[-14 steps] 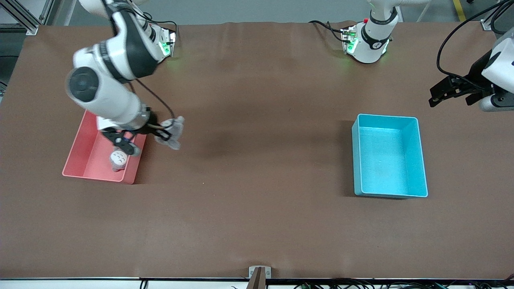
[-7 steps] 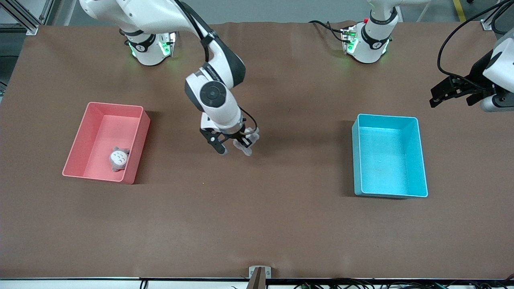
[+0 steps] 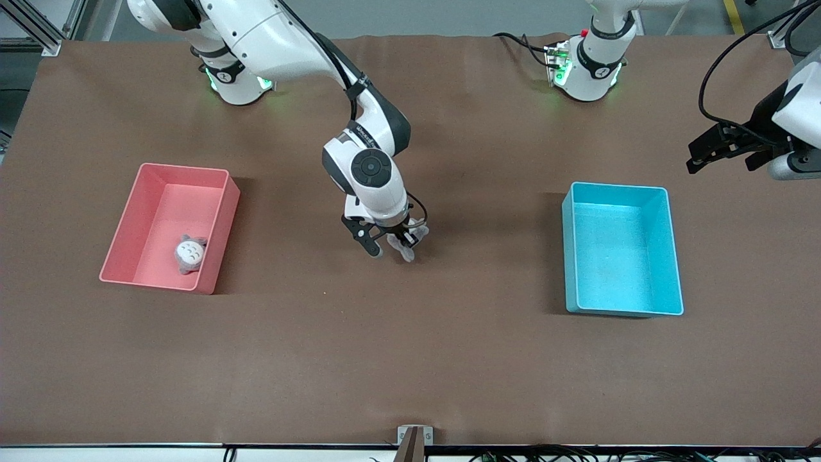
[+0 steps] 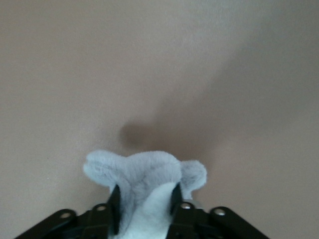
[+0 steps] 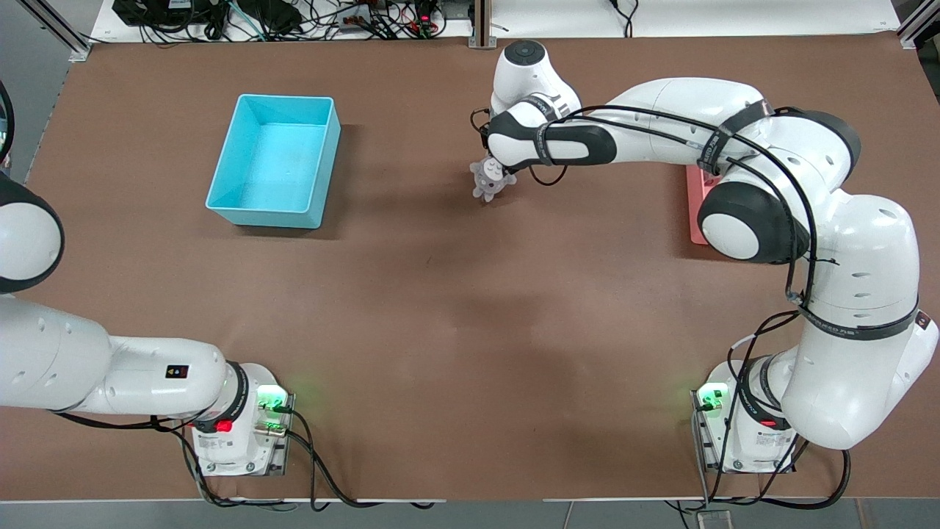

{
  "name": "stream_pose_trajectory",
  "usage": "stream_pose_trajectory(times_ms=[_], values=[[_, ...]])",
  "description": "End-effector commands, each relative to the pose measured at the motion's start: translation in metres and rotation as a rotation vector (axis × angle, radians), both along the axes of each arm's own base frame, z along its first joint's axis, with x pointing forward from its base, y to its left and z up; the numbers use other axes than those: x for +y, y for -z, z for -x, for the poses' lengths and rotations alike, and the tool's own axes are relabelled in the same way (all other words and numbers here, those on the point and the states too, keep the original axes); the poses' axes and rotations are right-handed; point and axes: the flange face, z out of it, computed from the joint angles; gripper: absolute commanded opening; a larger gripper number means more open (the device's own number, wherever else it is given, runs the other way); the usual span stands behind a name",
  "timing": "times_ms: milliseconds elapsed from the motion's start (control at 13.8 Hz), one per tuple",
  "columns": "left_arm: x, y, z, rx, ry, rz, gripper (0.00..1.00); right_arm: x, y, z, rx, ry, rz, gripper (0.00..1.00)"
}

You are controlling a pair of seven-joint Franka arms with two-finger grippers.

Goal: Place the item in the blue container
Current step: 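Lift the plush with the right gripper and set it mid-table, then return the right gripper to the pink box while the left gripper reaches the plush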

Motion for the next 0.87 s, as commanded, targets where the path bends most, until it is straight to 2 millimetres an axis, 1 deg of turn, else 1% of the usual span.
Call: stream_pose_trajectory(times_ms=[0,145,290,363,508,580,653,798], values=[[0.000,0.000,-0.006,-0.015,0.000,-0.011,1.00,0.000,-0.009,-0.005,-0.033,-0.009,0.027,1.00],[0.000,0.000,-0.007,-0.017,-0.002,-0.011,1.00,-0.007,-0.014,-0.012,-0.060,-0.040,0.050,1.00],[0.000,0.001,-0.007,-0.015,-0.002,-0.011,1.00,-0.023,-0.019,-0.023,-0.053,-0.081,0.063,1.00],[0.001,-0.001,-0.006,-0.018,0.000,-0.013,1.00,-0.035,-0.033,-0.029,-0.046,-0.105,0.074,1.00],[0.000,0.001,-0.006,-0.015,0.003,-0.011,1.00,-0.085,-0.063,-0.050,0.000,-0.208,0.109,1.00],[0.001,-0.001,-0.005,-0.017,0.000,-0.011,1.00,-0.111,-0.079,-0.058,0.010,-0.246,0.112,1.00],[0.000,-0.001,-0.005,-0.014,0.001,-0.012,1.00,-0.141,-0.091,-0.062,0.014,-0.290,0.114,1.00],[0.001,-0.002,-0.002,-0.009,-0.004,-0.014,1.00,-0.207,-0.100,-0.064,0.030,-0.355,0.118,1.00]])
